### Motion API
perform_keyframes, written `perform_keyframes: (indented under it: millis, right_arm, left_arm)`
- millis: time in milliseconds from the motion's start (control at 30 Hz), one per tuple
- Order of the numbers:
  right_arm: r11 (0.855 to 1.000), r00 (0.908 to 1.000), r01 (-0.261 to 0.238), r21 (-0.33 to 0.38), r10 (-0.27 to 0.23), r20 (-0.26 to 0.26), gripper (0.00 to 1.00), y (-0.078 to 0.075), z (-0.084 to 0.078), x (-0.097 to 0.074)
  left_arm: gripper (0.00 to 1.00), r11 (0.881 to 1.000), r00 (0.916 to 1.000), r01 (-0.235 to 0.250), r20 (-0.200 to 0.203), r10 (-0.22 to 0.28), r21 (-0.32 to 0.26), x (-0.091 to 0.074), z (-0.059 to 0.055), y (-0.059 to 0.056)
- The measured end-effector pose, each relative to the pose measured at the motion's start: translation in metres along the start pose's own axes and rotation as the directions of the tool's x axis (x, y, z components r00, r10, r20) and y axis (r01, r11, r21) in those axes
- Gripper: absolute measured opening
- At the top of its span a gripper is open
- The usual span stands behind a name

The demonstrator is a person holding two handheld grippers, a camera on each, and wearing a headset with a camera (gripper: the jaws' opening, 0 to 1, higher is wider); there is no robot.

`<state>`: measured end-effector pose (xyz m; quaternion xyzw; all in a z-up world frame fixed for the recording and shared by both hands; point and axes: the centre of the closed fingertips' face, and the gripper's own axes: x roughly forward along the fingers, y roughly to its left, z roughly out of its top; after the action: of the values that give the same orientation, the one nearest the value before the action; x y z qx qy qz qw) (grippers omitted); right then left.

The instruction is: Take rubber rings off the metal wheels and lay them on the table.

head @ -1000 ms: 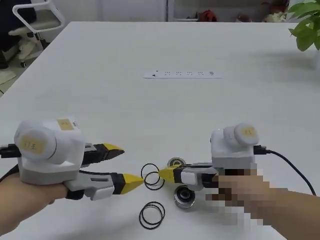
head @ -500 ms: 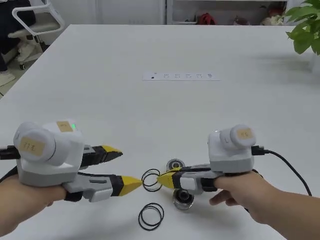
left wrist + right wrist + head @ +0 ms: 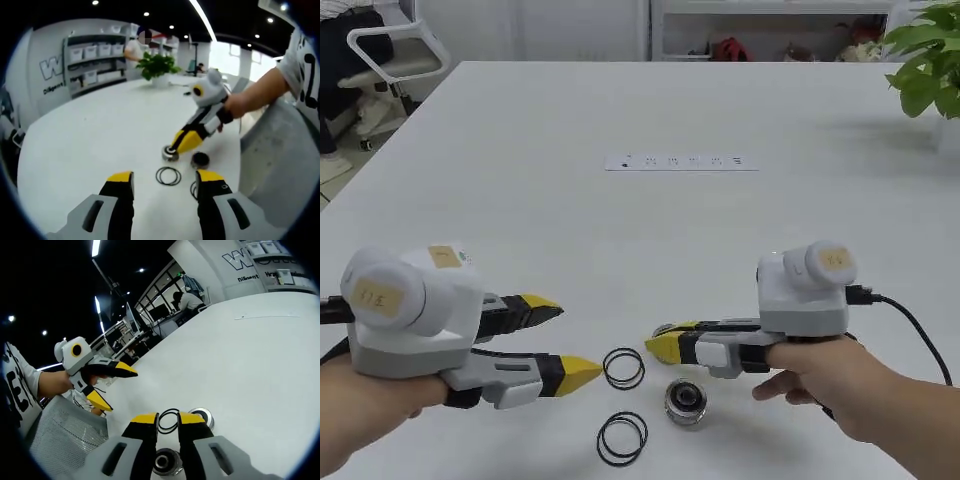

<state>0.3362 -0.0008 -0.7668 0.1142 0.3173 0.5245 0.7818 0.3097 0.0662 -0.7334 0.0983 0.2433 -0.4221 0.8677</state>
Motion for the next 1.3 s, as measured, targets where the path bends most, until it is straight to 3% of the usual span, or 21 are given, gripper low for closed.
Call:
perform_keyframes:
  millis: [433,833,967,1033,1300]
  right_arm:
    - [0.996,0.9962,0.038,-0.078,-0.032,0.081,0.20,0.010,0.027,-0.035]
    - [0.978,0.9931,0.089,-0.188,-0.073,0.092,0.36,0.017,0.019,-0.069]
    - [0.961,0.9914,0.117,-0.251,-0.098,0.086,0.40,0.021,0.011,-0.083]
    - [0.956,0.9907,0.127,-0.263,-0.110,0.080,0.43,0.018,0.008,-0.088]
    - [0.940,0.9846,0.170,-0.295,-0.149,0.091,0.51,0.032,-0.001,-0.111]
  left_arm:
    - [0.52,0.999,0.9987,-0.032,0.040,0.032,-0.005,-0.022,0.012,0.000]
    - [0.56,0.998,0.9953,-0.058,0.077,0.059,-0.013,-0.041,0.019,-0.006]
    - [0.58,0.997,0.9944,-0.069,0.079,0.071,-0.025,-0.048,0.017,-0.008]
    - [0.58,0.997,0.9939,-0.073,0.080,0.075,-0.026,-0.051,0.016,-0.010]
    - [0.60,0.993,0.9894,-0.099,0.101,0.105,-0.064,-0.064,0.013,-0.013]
